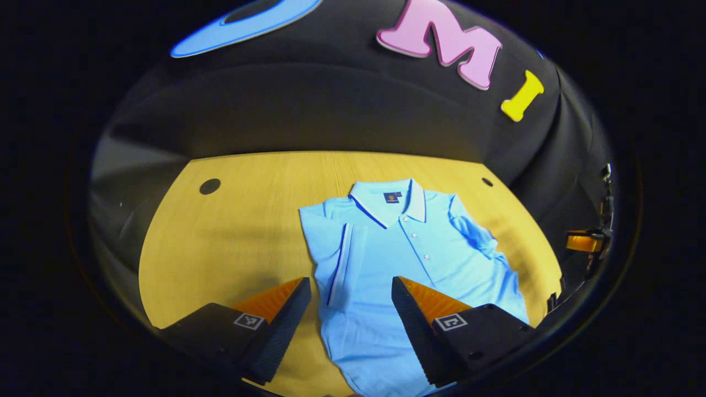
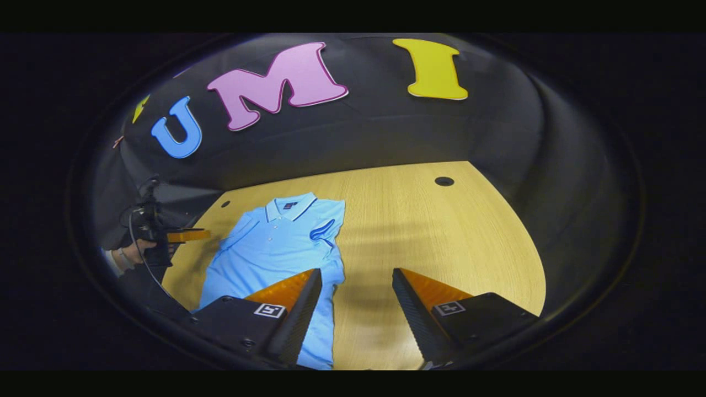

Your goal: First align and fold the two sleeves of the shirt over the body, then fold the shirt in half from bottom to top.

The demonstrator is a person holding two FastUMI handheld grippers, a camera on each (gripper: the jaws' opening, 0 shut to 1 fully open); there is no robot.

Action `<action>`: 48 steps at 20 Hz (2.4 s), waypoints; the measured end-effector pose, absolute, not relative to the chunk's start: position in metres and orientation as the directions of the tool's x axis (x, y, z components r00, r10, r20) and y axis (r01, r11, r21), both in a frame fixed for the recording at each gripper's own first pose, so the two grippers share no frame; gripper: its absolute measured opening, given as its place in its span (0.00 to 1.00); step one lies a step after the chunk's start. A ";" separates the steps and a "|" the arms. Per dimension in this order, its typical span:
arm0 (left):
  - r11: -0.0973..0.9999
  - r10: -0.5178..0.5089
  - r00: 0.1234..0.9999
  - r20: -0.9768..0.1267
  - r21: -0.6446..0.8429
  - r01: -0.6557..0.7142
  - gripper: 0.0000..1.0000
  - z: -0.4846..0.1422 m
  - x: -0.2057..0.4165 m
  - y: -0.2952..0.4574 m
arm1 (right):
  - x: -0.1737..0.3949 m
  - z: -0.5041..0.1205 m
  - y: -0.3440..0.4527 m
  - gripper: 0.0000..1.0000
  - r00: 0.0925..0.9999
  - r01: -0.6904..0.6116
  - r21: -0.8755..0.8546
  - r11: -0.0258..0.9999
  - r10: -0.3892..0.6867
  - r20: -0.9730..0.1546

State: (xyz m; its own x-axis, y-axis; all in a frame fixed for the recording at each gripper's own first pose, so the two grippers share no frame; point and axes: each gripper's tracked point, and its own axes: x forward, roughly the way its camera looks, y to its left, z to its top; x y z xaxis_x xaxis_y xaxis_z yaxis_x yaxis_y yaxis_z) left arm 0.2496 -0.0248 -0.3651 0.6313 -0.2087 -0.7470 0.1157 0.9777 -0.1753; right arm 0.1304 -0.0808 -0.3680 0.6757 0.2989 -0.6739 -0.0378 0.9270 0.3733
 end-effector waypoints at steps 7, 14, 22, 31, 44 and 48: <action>0.971 -0.234 0.556 -0.798 -0.223 0.089 0.96 -0.366 0.085 -0.020 | 0.067 -0.379 -0.066 0.82 0.645 -0.025 0.397 0.918 0.318 -0.695; 0.954 -0.296 0.417 -0.859 -0.290 0.079 0.96 -0.394 -0.016 -0.043 | -0.029 -0.417 -0.030 0.82 0.522 0.022 0.480 0.877 0.399 -0.754; 0.944 -0.329 0.284 -0.900 -0.306 0.123 0.96 -0.418 -0.063 -0.063 | -0.104 -0.467 -0.003 0.82 0.336 0.104 0.494 0.863 0.437 -0.834; 0.948 -0.317 0.210 -0.925 -0.300 0.110 0.96 -0.438 -0.072 -0.067 | -0.109 -0.473 0.019 0.77 0.192 0.123 0.541 0.832 0.515 -0.836; 0.914 -0.404 0.173 -0.898 -0.402 0.049 0.06 -0.448 -0.072 -0.086 | -0.095 -0.488 0.043 0.03 0.180 0.235 0.643 0.729 0.617 -0.766; 0.913 -0.407 0.197 -0.892 -0.391 0.114 0.06 -0.439 -0.060 -0.089 | -0.091 -0.485 0.044 0.05 0.202 0.178 0.656 0.733 0.625 -0.754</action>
State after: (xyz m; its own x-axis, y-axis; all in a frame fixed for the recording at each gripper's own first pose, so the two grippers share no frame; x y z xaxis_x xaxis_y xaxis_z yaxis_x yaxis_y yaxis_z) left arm -0.0597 -0.0890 -0.4391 0.1965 -0.4067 -0.8922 0.1139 0.9132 -0.3912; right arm -0.0905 0.0439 -0.4848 0.2024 0.6252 -0.7537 0.1778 0.7334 0.6561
